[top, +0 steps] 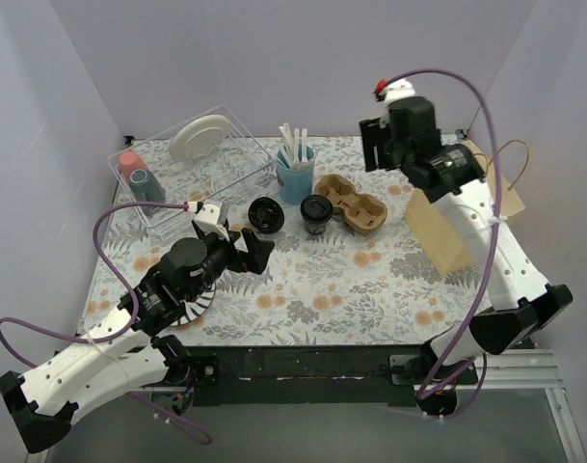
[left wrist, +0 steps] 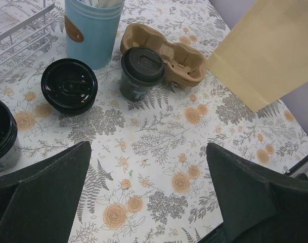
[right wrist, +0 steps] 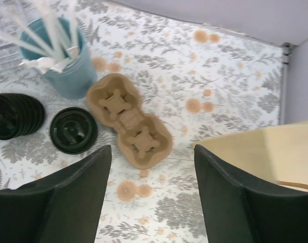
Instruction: Pack the takeout coffee
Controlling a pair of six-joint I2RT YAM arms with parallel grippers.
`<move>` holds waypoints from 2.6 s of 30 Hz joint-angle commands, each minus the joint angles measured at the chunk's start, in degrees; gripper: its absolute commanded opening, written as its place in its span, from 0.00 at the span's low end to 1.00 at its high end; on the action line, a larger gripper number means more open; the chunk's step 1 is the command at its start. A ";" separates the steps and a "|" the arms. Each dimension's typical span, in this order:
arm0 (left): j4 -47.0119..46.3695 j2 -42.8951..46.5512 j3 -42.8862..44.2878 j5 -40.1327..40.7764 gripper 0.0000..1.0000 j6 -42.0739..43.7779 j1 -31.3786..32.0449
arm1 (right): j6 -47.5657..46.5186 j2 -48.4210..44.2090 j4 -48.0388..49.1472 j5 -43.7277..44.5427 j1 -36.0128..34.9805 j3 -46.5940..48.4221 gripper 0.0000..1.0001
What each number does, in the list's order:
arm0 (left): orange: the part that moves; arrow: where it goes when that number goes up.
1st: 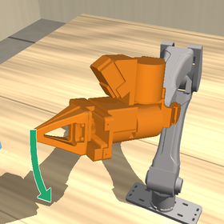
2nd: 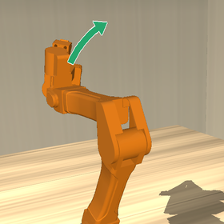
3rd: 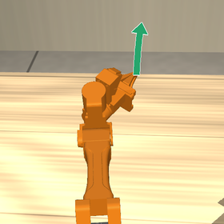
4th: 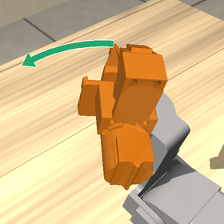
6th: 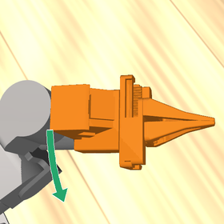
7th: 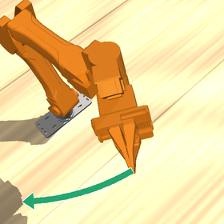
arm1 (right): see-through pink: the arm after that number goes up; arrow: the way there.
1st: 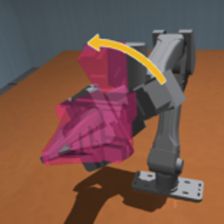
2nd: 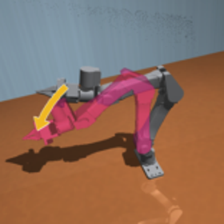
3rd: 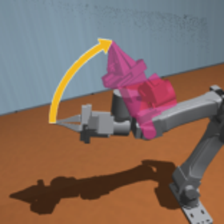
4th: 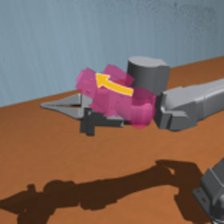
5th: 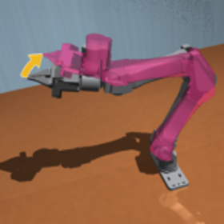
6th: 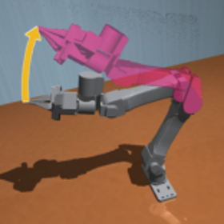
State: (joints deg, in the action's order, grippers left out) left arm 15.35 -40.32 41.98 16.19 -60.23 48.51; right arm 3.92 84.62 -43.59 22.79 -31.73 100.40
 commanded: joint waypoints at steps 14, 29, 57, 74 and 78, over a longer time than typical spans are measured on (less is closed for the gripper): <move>-0.50 2.08 -0.93 -3.44 0.98 3.36 0.27 | -12.10 -0.68 -12.57 -10.47 25.83 4.19 0.71; -0.41 1.38 -0.93 -4.14 0.98 3.45 0.27 | -11.48 -3.67 -10.99 -13.99 28.29 -4.24 0.58; -0.41 2.26 -0.93 -1.34 0.98 2.14 0.62 | -14.47 -12.01 -19.33 -6.62 24.53 6.03 0.01; 26.37 -6.44 26.13 6.58 0.98 -5.77 0.71 | -16.93 -21.51 -17.93 -36.40 6.42 7.35 0.01; 28.76 -6.53 28.51 6.05 0.98 -9.11 0.71 | -15.18 -23.27 -16.97 -42.28 2.47 2.80 0.01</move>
State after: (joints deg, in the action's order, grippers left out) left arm 37.12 -46.44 68.01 20.88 -65.17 48.95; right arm -12.75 63.40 -62.94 -11.33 -26.33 106.39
